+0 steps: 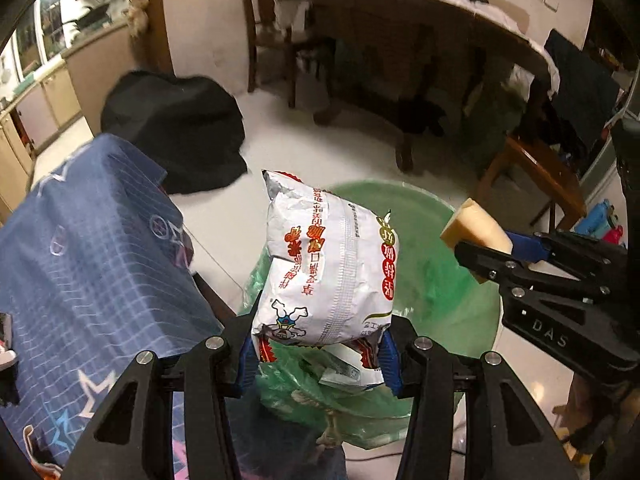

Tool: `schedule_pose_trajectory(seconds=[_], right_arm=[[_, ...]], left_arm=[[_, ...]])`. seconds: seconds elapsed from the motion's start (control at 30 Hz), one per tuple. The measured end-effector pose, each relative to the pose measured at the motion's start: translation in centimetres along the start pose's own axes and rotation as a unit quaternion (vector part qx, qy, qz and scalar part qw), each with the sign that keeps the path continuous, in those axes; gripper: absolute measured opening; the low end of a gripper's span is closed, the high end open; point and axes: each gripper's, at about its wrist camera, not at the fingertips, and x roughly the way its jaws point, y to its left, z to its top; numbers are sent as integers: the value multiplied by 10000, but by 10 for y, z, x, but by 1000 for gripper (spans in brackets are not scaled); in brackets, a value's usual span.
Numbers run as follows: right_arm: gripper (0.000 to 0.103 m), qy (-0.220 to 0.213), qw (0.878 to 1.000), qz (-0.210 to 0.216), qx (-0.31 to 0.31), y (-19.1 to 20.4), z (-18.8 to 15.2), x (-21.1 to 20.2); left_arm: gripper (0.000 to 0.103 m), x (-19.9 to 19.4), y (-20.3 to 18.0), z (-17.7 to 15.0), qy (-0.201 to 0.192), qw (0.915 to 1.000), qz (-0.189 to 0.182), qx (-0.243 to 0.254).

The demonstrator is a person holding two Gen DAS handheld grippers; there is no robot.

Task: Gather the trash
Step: 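Carry the snack bag and sponge in both tools over the green bin, then open both tools to drop the snack bag and sponge into the bin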

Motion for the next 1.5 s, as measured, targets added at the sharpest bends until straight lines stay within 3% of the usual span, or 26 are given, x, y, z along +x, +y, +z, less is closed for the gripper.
schedule_pose_trajectory(seconds=[0.27,0.63,0.7,0.87,1.17,1.27,1.5], right_arm=[[32,428,9991,0,-11,-14,-2,26],[32,440,9990,1,15,-21,-4,33],[33,417,9991,2,35,-22,-3,33],[48,335,9994,39,101,-27,-4,31],[51,215,9996,22,178,-28,-6,26],[51,-101,9998,-40,167,-25,-8,9],[78,-1591,9872,71,-61,14,-22,-70]], left_arm=[[49,37,6,5,369,9993,4,52],[50,60,9,3,463,9989,77,5],[53,59,9,3,457,9989,81,-17],[69,58,14,3,435,9990,96,-3],[71,50,17,-1,402,9990,169,51],[71,39,19,-3,312,9993,205,55],[72,-27,54,-26,-296,9987,407,-22]])
